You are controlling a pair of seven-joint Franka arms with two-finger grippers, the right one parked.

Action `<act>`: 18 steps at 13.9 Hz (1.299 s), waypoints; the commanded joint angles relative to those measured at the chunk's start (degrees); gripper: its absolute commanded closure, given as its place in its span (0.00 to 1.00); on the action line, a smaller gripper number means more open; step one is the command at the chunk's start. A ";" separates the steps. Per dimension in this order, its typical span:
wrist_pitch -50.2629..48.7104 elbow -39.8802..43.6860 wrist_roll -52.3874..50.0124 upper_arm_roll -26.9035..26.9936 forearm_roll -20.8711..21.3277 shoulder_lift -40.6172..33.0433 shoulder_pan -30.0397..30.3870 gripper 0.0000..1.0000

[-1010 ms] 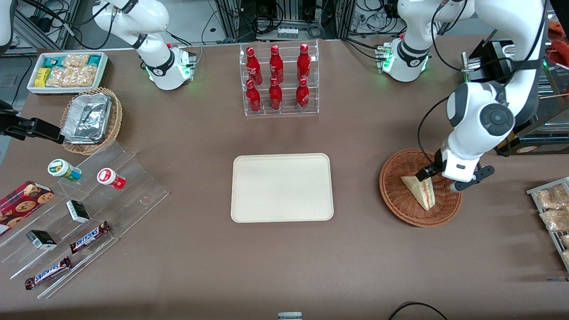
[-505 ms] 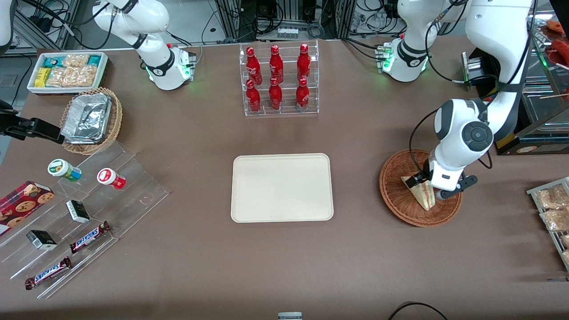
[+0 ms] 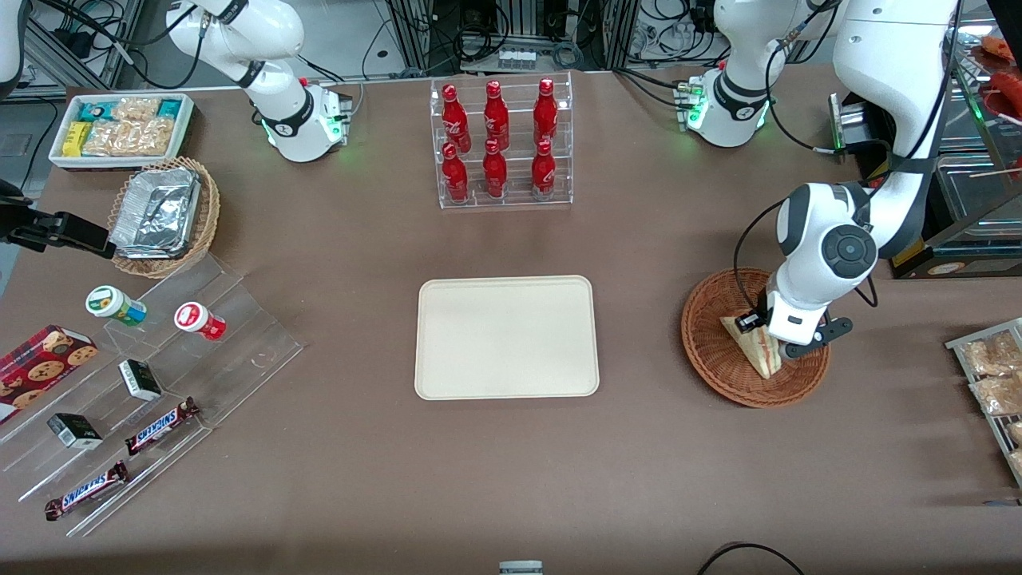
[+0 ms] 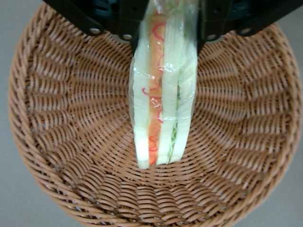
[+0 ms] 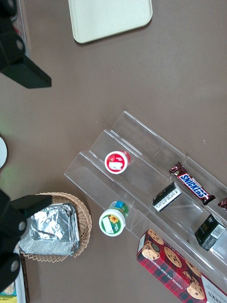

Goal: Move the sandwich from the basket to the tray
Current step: 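Lift the sandwich and carry it with the left gripper over the cream tray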

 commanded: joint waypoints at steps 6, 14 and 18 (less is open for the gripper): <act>-17.61 8.51 6.14 -3.20 2.89 -5.25 -5.15 1.00; -23.78 29.58 -1.05 -4.97 -0.44 8.95 -23.43 1.00; -23.43 39.53 -5.19 -5.23 -2.03 18.46 -27.84 1.00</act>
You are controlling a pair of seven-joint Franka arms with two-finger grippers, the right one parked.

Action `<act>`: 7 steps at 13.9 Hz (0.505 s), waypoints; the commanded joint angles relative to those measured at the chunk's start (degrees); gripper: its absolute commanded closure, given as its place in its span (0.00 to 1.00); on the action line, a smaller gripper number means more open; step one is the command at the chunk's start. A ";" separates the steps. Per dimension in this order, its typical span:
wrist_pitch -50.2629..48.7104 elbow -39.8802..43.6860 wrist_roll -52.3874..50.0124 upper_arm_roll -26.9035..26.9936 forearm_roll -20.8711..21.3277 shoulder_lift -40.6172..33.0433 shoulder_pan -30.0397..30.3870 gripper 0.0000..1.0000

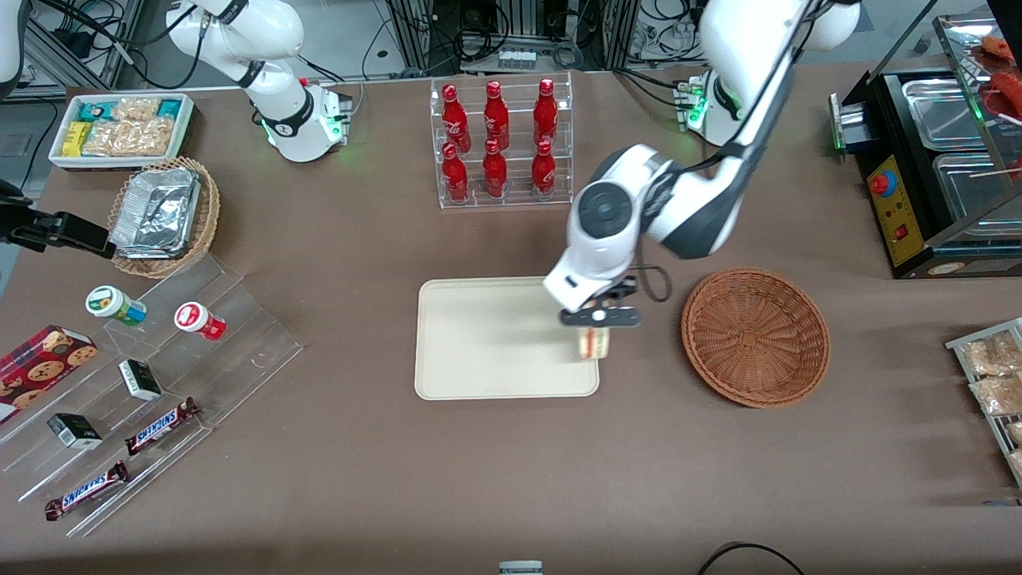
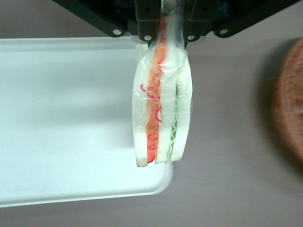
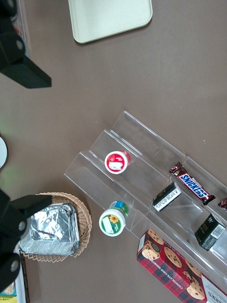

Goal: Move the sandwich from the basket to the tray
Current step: 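Lift the sandwich and carry it with the left gripper over the cream tray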

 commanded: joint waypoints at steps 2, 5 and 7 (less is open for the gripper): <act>-1.86 12.42 -1.93 0.01 -2.03 10.28 -3.16 1.00; -1.17 15.87 -3.15 0.01 -2.21 14.51 -4.66 1.00; 2.51 15.79 -3.42 0.09 -2.12 15.91 -5.63 1.00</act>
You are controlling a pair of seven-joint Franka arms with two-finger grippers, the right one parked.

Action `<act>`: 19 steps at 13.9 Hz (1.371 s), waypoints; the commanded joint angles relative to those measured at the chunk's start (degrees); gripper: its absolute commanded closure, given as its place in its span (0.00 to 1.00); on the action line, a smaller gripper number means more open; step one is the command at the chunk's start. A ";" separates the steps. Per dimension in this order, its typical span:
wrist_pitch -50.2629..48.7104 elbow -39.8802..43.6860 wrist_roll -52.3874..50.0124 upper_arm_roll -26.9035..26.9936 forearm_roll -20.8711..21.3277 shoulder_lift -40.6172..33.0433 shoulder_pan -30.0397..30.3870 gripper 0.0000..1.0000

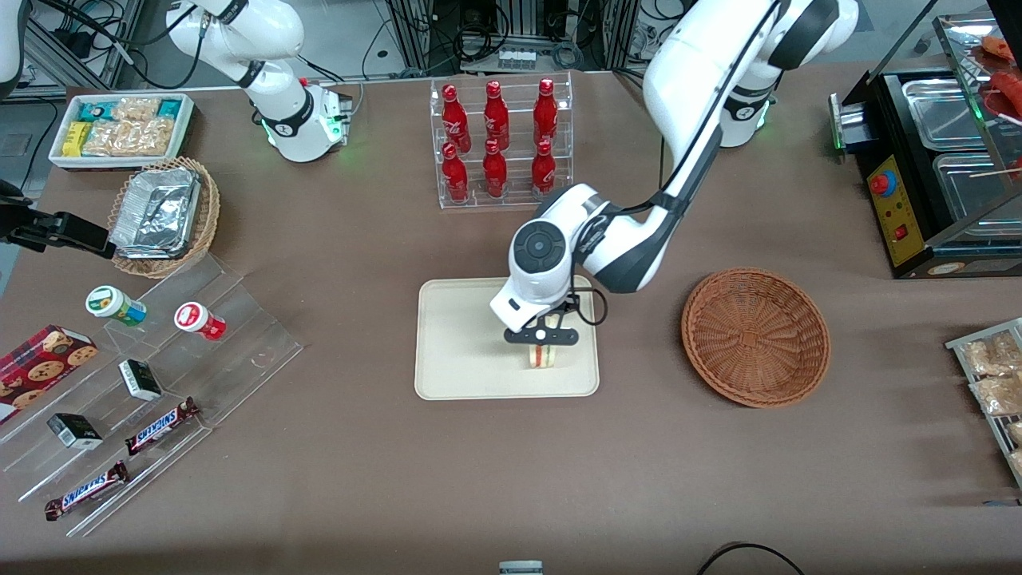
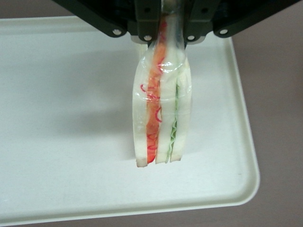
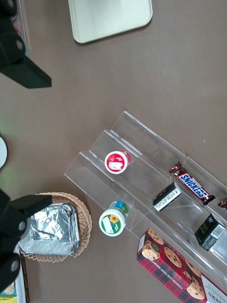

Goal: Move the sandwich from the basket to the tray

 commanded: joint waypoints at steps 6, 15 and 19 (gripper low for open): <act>2.70 2.77 -1.72 0.40 -0.09 3.94 -1.24 0.96; 1.12 2.86 -2.33 0.83 0.52 0.17 -0.98 0.00; -7.03 2.77 -2.34 1.19 0.43 -6.59 1.12 0.00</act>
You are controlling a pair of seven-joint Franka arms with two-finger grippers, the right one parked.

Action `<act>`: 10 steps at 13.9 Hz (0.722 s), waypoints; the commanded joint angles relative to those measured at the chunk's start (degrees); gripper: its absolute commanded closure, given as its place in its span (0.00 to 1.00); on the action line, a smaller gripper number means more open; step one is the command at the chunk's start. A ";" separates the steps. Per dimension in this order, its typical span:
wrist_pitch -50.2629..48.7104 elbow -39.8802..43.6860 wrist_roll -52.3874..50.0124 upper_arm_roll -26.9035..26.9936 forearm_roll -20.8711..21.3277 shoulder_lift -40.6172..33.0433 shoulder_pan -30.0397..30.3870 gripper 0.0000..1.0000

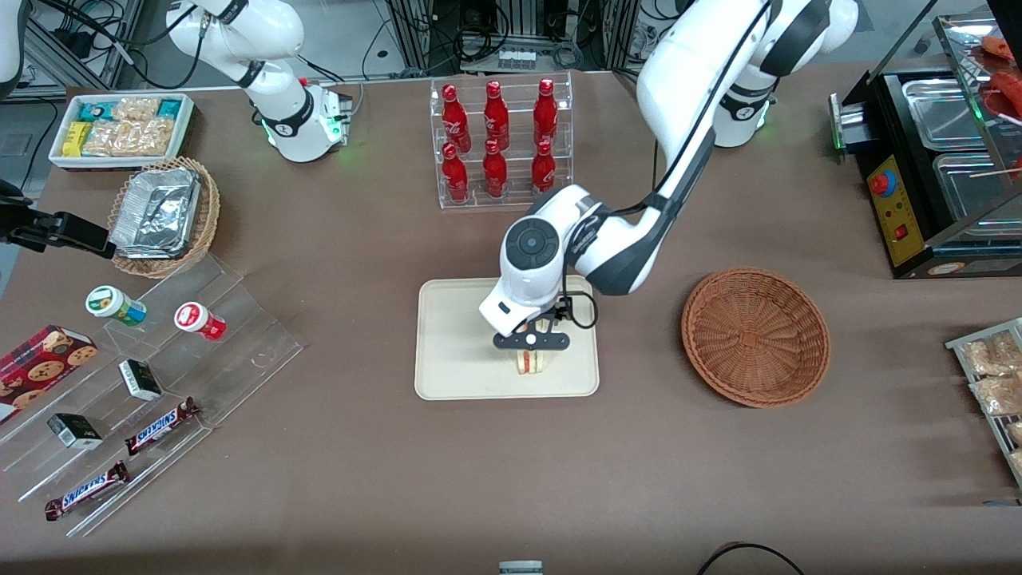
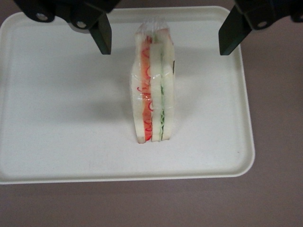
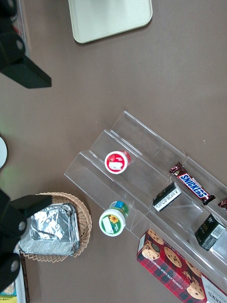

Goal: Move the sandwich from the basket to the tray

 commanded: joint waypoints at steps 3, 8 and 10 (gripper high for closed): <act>-8.15 -1.36 4.35 -0.37 -1.78 -9.69 7.94 0.00; -16.13 -1.36 19.96 0.24 -3.73 -15.05 18.22 0.00; -21.05 -1.36 28.79 0.24 -3.91 -17.17 24.02 0.00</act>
